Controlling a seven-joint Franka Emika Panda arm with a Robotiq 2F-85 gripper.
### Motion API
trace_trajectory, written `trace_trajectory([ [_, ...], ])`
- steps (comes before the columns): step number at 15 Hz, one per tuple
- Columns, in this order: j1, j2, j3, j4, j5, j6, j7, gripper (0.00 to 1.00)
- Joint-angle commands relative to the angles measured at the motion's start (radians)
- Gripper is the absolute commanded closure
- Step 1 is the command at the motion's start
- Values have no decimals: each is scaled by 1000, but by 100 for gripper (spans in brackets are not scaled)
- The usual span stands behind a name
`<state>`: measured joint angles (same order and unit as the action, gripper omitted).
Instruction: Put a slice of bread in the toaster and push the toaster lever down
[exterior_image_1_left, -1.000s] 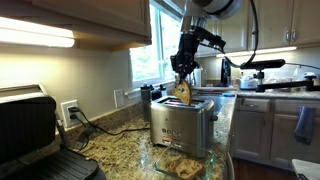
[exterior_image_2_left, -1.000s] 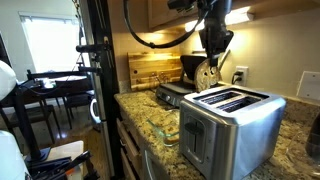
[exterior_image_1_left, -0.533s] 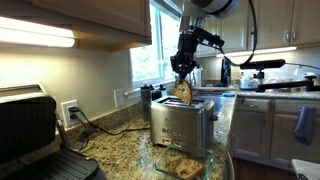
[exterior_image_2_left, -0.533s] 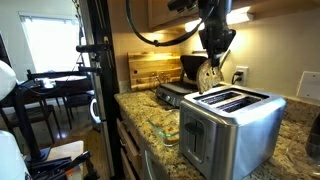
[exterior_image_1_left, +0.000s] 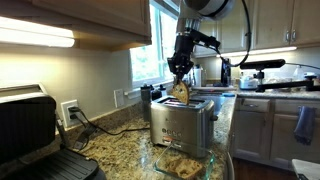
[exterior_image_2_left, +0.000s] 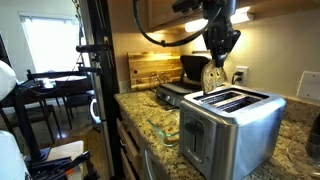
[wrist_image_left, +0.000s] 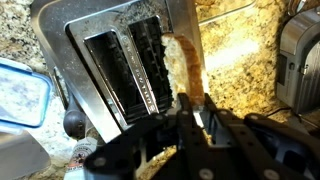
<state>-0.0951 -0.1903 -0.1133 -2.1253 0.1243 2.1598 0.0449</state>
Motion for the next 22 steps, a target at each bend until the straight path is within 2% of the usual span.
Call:
trace_trajectory([
  [1, -10, 15, -1, 33, -20, -29, 16, 95],
  [18, -9, 109, -2, 104, -50, -28, 80, 95],
  [19, -9, 108, -2, 105, -49, -30, 83, 60],
  [20, -9, 109, -3, 106, -49, -31, 83, 59],
  [22, -10, 107, -3, 106, -49, -32, 86, 47],
])
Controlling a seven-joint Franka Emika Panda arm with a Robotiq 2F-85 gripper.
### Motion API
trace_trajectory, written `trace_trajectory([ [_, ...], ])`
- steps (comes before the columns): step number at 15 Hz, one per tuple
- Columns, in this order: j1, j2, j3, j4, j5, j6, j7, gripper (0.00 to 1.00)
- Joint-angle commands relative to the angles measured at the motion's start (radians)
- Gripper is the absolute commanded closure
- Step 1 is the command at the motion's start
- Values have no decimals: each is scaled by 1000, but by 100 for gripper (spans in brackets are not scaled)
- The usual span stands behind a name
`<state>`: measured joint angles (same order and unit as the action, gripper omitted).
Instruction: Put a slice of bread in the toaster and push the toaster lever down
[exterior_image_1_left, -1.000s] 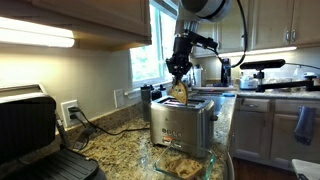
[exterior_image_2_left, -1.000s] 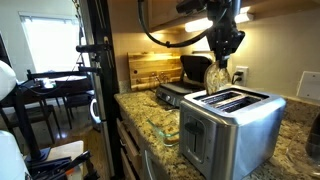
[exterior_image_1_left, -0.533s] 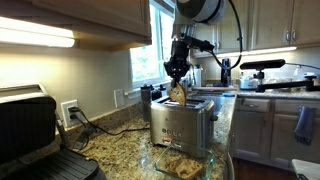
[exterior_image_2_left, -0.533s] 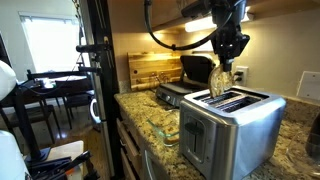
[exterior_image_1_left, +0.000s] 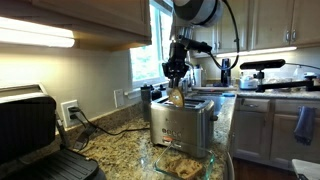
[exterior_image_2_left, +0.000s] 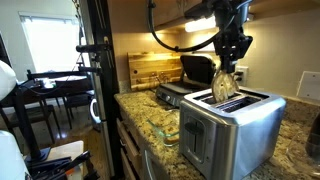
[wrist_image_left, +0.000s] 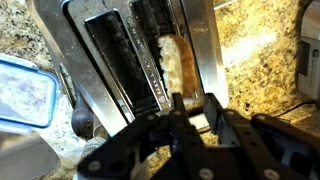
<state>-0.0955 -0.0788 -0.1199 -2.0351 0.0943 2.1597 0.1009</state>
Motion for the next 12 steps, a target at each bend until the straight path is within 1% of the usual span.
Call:
trace_trajectory([
  [1, -9, -5, 4, 16, -19, -33, 30, 42],
  [7, -9, -10, 3, 16, -17, -33, 30, 3],
  [8, -9, -10, 3, 15, -17, -33, 30, 0],
  [12, -8, -9, 3, 16, -11, -34, 26, 0],
])
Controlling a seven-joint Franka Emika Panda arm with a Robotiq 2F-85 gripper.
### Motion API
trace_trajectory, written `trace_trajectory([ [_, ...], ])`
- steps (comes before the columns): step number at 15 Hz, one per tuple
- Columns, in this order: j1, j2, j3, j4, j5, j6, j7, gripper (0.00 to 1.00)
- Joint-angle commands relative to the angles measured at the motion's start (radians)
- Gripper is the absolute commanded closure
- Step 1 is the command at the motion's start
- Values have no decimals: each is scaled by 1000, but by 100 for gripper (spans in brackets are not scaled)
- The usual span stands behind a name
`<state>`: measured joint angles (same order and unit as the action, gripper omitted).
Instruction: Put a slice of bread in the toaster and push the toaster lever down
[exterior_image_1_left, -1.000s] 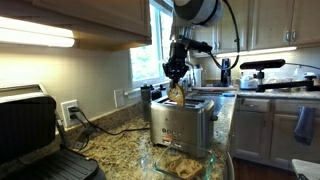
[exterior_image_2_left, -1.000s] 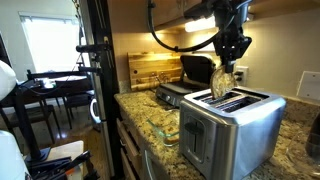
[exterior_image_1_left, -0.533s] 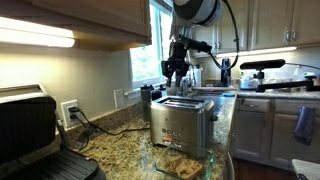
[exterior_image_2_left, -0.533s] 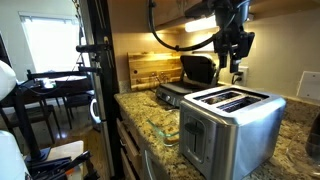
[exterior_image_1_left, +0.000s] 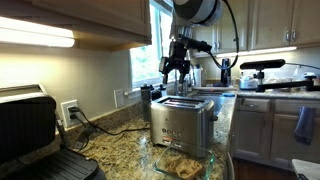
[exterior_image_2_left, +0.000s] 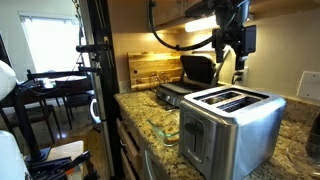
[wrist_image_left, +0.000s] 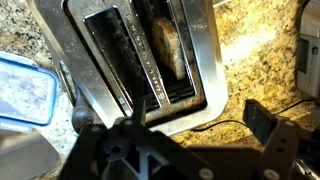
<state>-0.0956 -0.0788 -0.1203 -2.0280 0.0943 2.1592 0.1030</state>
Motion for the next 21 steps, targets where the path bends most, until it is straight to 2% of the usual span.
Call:
trace_trajectory([
  [1, -8, -8, 4, 10, -9, -34, 23, 0],
  [14, 19, 4, 41, 12, 59, -133, -48, 0],
  [21, 8, -39, 35, -27, 38, -203, -21, 0],
])
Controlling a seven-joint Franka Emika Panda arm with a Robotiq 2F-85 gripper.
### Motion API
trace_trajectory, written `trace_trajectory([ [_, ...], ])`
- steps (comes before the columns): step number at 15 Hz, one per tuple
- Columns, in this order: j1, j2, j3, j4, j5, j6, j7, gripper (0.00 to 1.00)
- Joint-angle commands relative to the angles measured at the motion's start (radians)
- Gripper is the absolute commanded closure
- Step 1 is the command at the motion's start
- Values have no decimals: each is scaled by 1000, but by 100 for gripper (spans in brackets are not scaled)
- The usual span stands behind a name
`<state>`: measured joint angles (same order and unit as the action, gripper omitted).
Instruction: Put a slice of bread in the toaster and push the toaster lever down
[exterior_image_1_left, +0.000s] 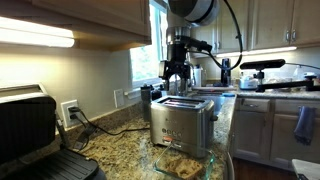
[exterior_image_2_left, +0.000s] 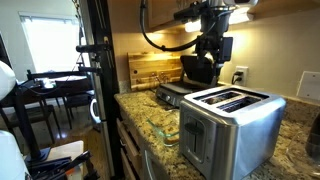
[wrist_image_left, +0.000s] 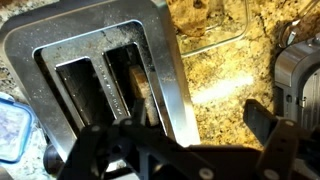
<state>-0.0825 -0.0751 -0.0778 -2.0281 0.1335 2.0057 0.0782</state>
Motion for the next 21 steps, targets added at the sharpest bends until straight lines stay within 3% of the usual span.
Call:
trace_trajectory([
  [1, -6, -43, -10, -24, -3, -68, -3, 0],
  [21, -24, -130, -33, -157, -16, -75, 4, 0],
])
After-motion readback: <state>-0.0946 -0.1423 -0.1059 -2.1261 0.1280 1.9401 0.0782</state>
